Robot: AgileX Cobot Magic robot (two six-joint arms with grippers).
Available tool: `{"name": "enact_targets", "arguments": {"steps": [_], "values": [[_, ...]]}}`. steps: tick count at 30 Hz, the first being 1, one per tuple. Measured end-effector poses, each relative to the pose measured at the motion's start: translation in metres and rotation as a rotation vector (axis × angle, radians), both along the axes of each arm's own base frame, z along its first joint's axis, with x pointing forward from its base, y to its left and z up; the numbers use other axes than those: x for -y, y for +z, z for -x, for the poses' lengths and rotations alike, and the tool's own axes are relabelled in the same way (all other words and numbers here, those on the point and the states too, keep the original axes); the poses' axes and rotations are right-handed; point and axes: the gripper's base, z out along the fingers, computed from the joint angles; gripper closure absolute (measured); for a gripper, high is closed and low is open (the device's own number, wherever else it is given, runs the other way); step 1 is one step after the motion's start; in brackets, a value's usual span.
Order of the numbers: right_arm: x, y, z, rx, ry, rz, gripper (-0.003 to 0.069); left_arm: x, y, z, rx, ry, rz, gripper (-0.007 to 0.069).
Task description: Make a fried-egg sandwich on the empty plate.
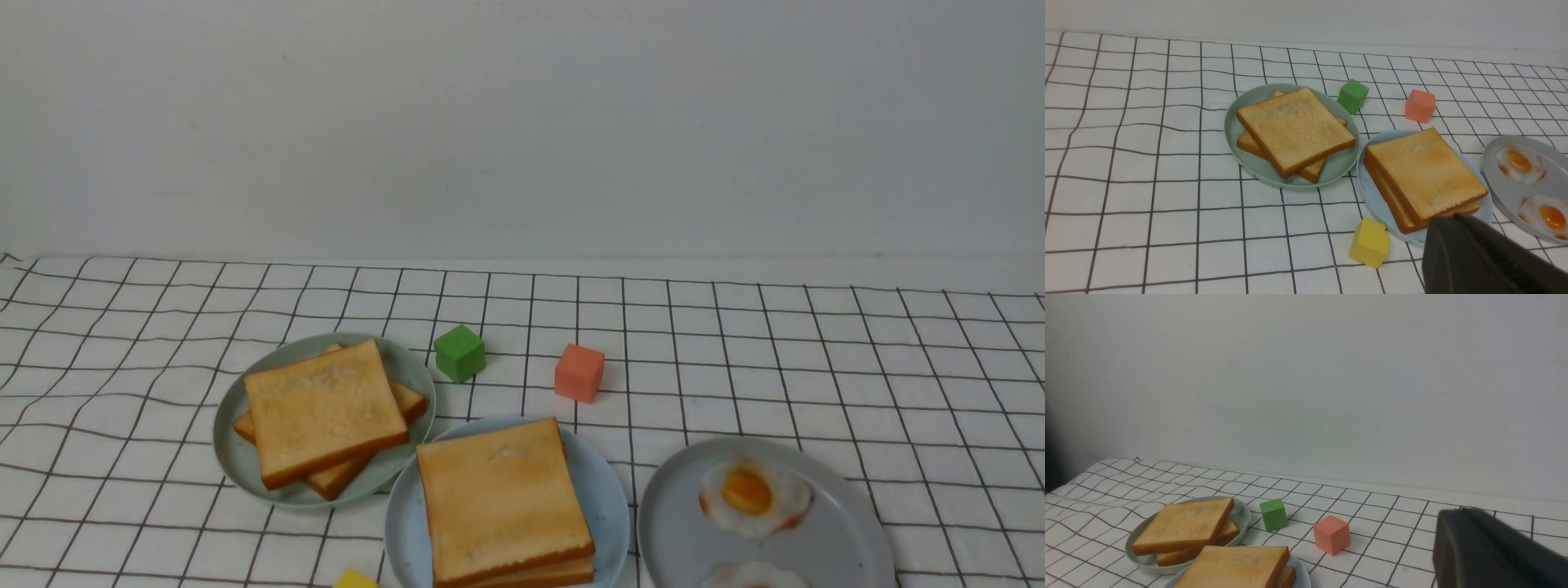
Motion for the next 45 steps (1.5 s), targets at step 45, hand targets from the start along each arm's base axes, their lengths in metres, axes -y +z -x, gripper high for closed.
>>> {"name": "enact_targets", "arguments": {"steps": [45], "values": [[0.000, 0.000, 0.000, 0.000, 0.000, 0.000, 0.0610, -0.008, -0.161, -0.038, 0.058, 0.259, -0.158, 0.0620]]}}
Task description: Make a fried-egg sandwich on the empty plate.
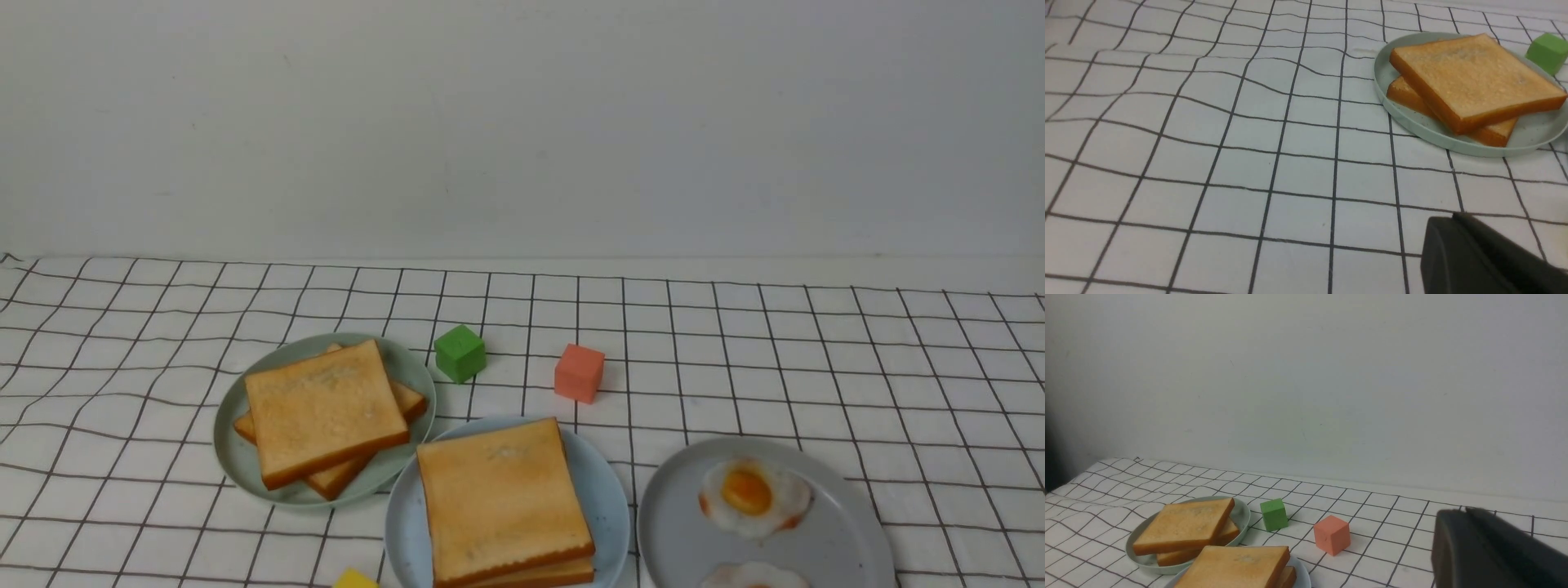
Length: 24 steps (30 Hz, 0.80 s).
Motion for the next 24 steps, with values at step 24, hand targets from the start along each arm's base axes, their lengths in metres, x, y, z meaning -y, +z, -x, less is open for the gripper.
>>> {"name": "enact_targets", "arguments": {"steps": [24], "values": [[0.0000, 0.0000, 0.0000, 0.000, 0.000, 0.000, 0.0586, 0.0005, -0.0001, 0.0000, 0.000, -0.029, -0.068, 0.0596]]}}
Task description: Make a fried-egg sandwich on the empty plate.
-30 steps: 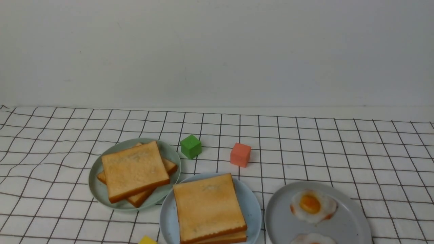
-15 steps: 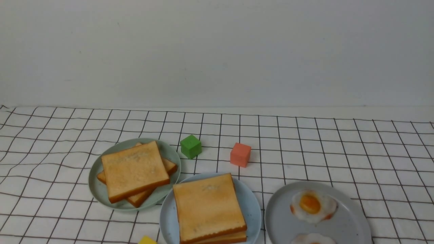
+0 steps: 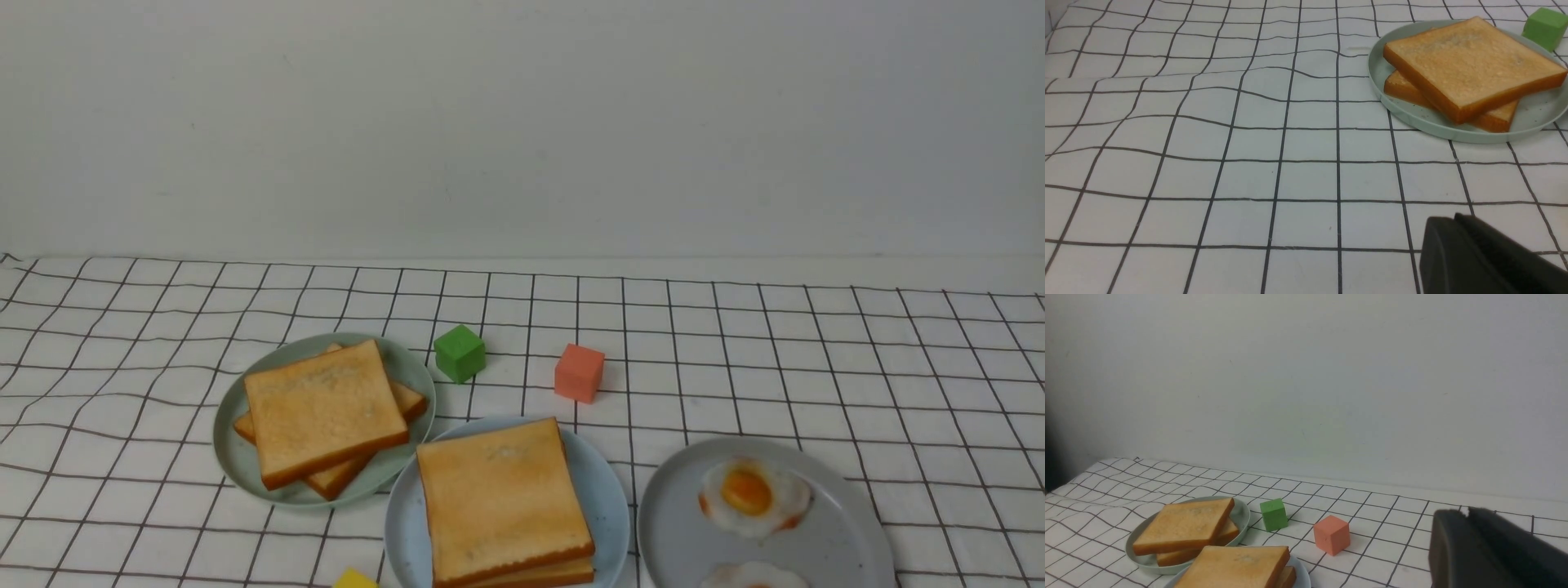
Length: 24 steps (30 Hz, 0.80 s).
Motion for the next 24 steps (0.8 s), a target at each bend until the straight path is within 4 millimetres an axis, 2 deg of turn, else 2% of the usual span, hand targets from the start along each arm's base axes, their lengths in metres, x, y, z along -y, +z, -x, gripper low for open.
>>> {"name": "enact_targets", "arguments": {"steps": [6, 11, 12, 15, 20, 24], "values": [[0.004, 0.001, 0.002, 0.019, -0.046, -0.008, 0.0577, 0.000, 0.000, 0.000, 0.001, 0.000, 0.000, 0.0589], [0.018, -0.006, -0.002, -0.050, -0.323, 0.013, 0.0568, 0.000, 0.000, 0.000, 0.001, 0.000, 0.000, 0.0585], [0.019, -0.007, -0.002, -0.057, -0.332, 0.015, 0.0568, 0.000, 0.000, 0.000, 0.001, 0.000, 0.000, 0.0585], [0.025, -0.028, -0.003, -0.185, -0.448, 0.038, 0.0563, 0.000, 0.000, 0.000, 0.001, 0.000, 0.000, 0.0580], [0.026, -0.069, 0.000, -0.374, -0.474, 0.067, 0.0557, 0.000, 0.000, 0.000, 0.000, 0.000, 0.000, 0.0575], [0.026, -0.069, 0.001, -0.375, -0.476, 0.066, 0.0554, 0.000, 0.000, 0.000, 0.000, 0.000, 0.001, 0.0575]]}}
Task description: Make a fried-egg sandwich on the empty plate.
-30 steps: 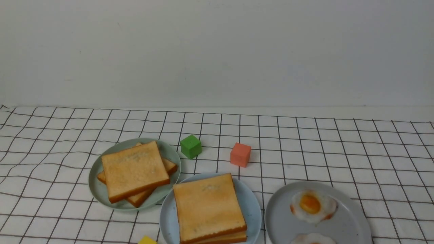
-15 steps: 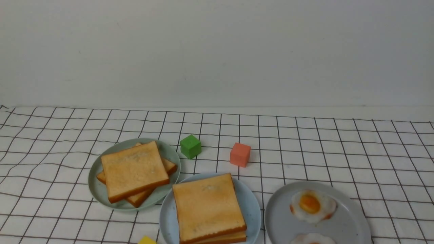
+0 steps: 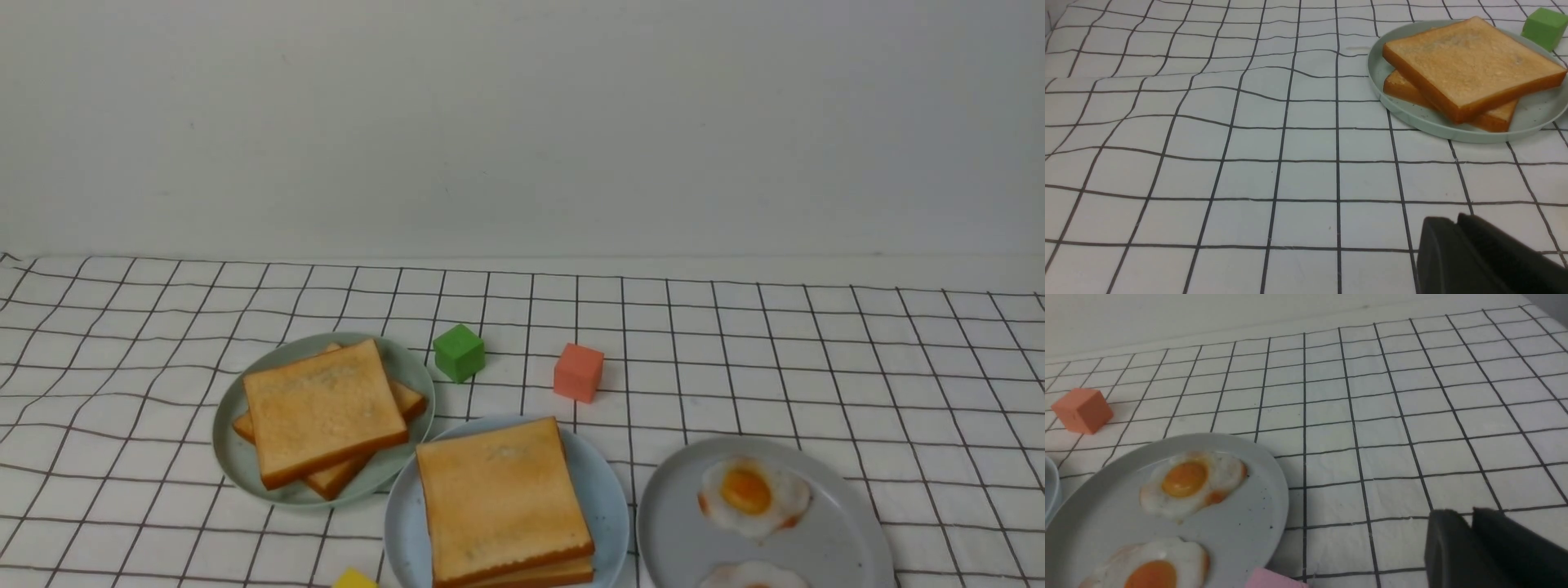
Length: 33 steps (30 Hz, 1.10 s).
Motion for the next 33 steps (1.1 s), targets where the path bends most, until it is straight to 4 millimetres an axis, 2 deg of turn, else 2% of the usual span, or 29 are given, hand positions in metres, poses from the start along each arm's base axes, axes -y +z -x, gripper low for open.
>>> {"name": "enact_targets", "arguments": {"steps": [33], "values": [[-0.0001, -0.0001, 0.0001, -0.004, 0.001, 0.000, 0.0523, 0.0001, 0.0000, 0.0000, 0.000, 0.000, 0.004, 0.0539]]}}
